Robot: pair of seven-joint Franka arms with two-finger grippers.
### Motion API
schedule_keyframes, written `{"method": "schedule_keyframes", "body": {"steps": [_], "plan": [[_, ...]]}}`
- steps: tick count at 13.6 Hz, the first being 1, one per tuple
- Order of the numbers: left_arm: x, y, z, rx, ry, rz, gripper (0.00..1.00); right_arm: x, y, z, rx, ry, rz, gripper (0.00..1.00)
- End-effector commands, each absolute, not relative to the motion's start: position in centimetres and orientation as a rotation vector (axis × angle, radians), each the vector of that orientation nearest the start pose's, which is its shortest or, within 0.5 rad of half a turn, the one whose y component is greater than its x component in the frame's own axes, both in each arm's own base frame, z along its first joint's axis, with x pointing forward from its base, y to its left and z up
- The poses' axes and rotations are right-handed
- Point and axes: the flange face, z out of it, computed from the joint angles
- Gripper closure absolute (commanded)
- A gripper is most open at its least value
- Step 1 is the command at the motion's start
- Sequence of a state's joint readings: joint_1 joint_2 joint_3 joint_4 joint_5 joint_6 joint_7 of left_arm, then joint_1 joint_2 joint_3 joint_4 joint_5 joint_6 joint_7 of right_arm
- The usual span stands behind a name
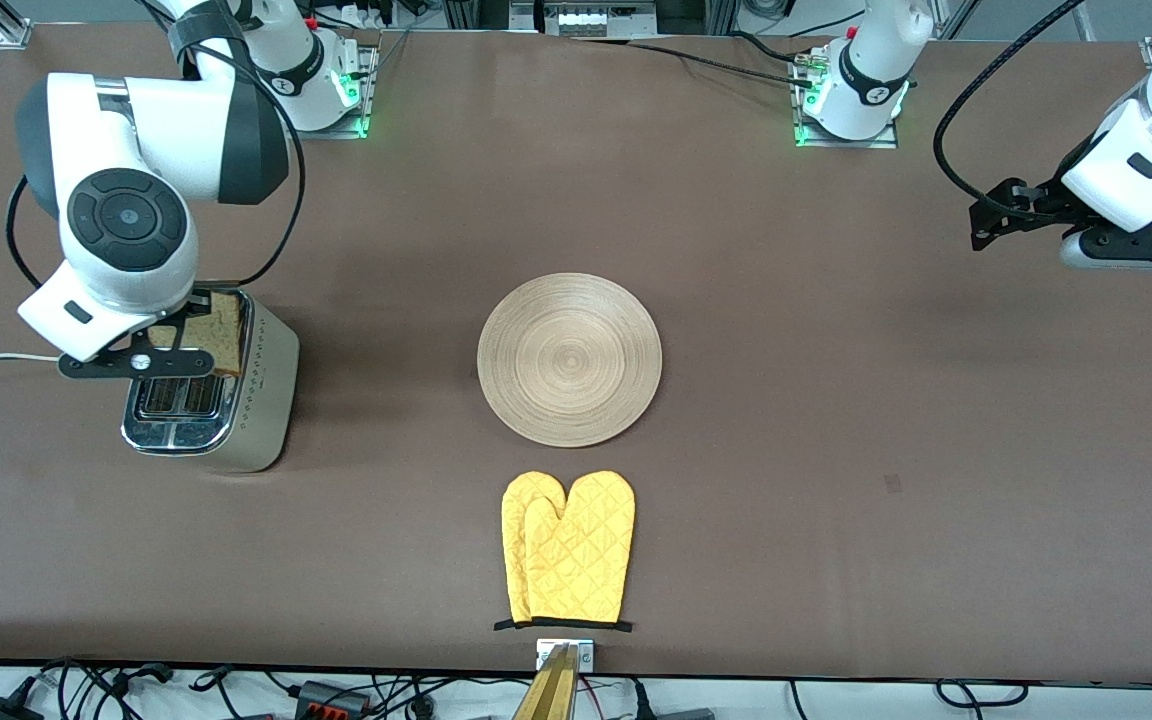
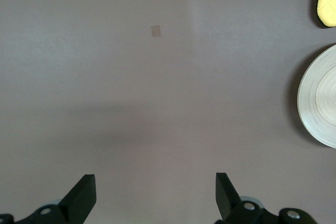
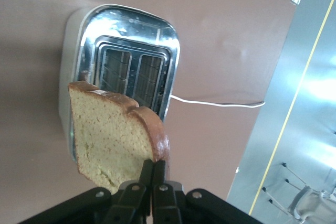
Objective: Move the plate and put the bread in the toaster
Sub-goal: 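Lower the bread slice into the toaster slot with the right gripper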
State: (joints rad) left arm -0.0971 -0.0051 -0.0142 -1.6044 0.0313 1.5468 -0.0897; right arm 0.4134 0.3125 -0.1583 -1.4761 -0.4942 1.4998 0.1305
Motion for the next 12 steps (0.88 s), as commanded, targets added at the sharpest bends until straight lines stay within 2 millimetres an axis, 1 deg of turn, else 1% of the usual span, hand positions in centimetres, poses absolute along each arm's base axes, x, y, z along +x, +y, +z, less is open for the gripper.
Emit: {"method": "schedule_keyframes", "body": {"steps": [1,4,10,12], "plan": [[54.4,-6.0,61.6,-3.113,0.033,0.065,0.00,61.2,11.0,50.6,2.500,0.233,-0.227,1.00],[54.4,-5.9,61.6,-3.113,0.031,0.070,0.00,61.7,9.7,50.0,2.478,0.210,-0.242,1.00],[54.4,-5.8,61.6,-3.113,0.028,0.072,0.00,63.0,9.6,46.3,2.424,0.203,-0.272,1.00],[54.4,-5.8,61.6,-3.112,0.028,0.075,0.00,63.4,10.0,45.8,2.426,0.204,-0.241,1.00]]}}
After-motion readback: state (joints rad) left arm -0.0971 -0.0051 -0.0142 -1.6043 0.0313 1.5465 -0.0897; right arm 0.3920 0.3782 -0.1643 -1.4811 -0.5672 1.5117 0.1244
